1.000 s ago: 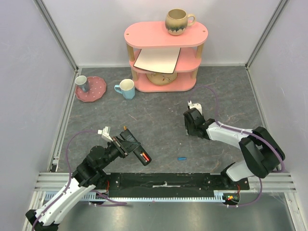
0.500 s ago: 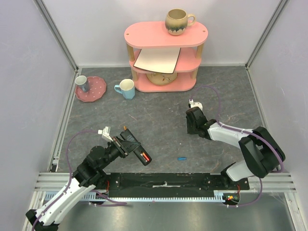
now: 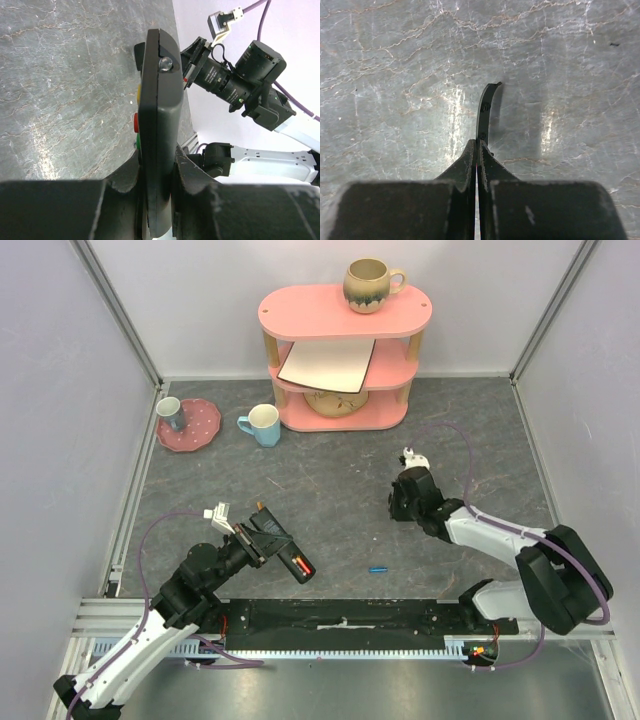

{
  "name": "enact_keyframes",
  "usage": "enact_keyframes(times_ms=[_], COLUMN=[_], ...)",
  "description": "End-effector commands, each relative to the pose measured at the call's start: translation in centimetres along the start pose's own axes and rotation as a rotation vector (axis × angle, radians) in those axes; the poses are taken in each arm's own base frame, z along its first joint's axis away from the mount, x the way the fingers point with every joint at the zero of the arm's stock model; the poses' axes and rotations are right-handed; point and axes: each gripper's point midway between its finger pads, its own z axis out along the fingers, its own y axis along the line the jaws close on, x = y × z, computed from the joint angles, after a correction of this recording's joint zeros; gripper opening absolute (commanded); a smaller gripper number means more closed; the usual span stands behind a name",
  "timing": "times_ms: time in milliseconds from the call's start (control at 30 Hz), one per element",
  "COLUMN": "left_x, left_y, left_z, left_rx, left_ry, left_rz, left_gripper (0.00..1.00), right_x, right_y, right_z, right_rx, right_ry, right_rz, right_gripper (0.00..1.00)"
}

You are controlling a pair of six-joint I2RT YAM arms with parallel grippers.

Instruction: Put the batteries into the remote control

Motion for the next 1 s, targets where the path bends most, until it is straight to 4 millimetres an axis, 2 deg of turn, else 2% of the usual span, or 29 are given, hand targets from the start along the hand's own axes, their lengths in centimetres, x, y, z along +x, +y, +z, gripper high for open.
enact_keyframes(times_ms=[0,233,300,367,433,500,600,800,967], left_x=[-0.6,-0.6,-0.6,-0.7,-0.6,-0.6,-0.6,-0.6,-0.5], left_y=[-2.5,-2.6,-2.5,-2.5,-2.4,-2.3,-2.4,-2.3,-2.1], left_z=[-0.3,-0.3,-0.3,-0.3,-0.2,-0.2,-0.2,-0.2,0.0], left_rx=[0.109,0.118,0.122,0.123,0.122,0.125,0.128,0.121,0.117], left_ry=[-0.025,-0.027,-0.028,-0.031,-0.029,-0.03,-0.031,-0.03,-0.03], left_rz=[-0.01,-0.014,-0.017,-0.023,-0.027,-0.03,-0.033,-0.032,-0.035], left_gripper=[0.02,0.02,0.02,0.02,0.02,0.02,0.02,0.02,0.02], right_x=[-0.9,-1.0,-1.7,-1.4,-1.7,-1.1,-0.1,1.6,3.2], right_y=[1.7,2.6,2.5,3.6,4.1,4.6,4.2,1.5,-0.1], right_z=[-0.9,-2.1,-2.8,-3.7,-4.1,-4.1,-3.3,-1.7,-1.1], right_rx=[-0.131,-0.337,-0.403,-0.524,-0.596,-0.631,-0.606,-0.432,-0.329], right_ry=[-0.04,-0.079,-0.127,-0.139,-0.158,-0.133,-0.096,-0.044,0.024], right_rz=[0.09,0.279,0.336,0.368,0.384,0.409,0.407,0.394,0.397], right_gripper=[0.0,0.0,0.0,0.0,0.0,0.0,0.0,0.0,0.12])
